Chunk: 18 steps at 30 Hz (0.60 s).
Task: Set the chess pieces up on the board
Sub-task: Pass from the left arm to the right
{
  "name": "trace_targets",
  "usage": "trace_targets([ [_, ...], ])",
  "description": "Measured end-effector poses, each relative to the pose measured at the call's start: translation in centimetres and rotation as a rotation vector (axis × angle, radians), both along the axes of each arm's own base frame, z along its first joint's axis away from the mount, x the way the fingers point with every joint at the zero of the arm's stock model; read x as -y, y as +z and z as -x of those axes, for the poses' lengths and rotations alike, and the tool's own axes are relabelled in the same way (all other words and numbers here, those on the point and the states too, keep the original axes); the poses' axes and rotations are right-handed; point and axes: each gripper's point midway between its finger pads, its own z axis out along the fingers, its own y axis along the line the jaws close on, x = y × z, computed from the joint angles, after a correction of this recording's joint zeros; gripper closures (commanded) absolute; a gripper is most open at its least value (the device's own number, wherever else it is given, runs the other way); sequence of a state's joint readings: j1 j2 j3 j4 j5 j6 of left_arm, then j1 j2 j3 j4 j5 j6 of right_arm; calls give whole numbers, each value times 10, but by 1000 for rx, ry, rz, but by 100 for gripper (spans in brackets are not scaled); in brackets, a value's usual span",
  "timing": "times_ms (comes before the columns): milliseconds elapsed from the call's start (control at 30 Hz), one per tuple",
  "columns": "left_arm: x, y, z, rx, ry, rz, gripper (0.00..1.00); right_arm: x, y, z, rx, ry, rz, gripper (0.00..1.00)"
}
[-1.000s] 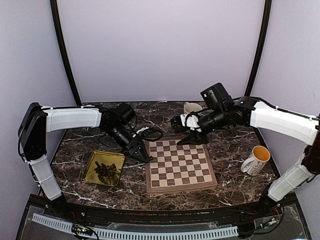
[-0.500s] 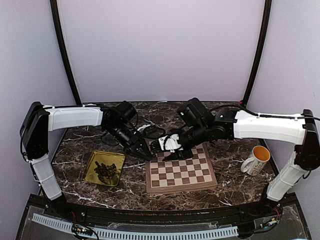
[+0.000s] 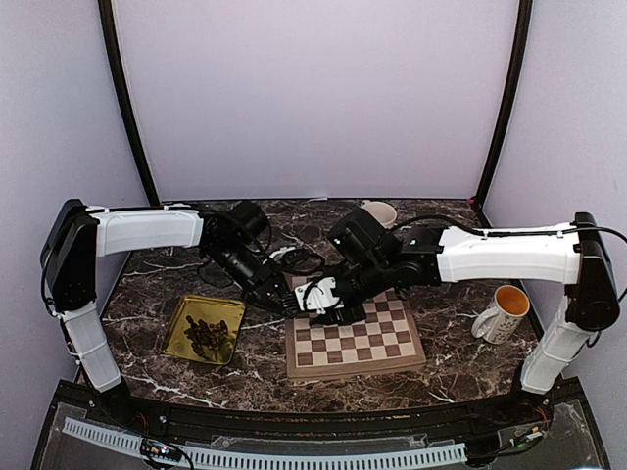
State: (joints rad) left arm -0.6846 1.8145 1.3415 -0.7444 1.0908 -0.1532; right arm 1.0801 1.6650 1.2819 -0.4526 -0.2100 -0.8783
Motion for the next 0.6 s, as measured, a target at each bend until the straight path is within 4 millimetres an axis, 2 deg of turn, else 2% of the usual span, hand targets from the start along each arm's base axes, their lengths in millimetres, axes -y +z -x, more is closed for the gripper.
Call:
trace_targets([
  [267,1,2,4,-17,-12,11,98,-9,-1,-5,15,-28,-18,60],
  [467,2,0,7,-25,-23,12,98,-14,4,-4,25,-27,-35,72],
  [600,3,1,6,-23,-25,16,99,-15,4,-4,25,-26,-35,70],
])
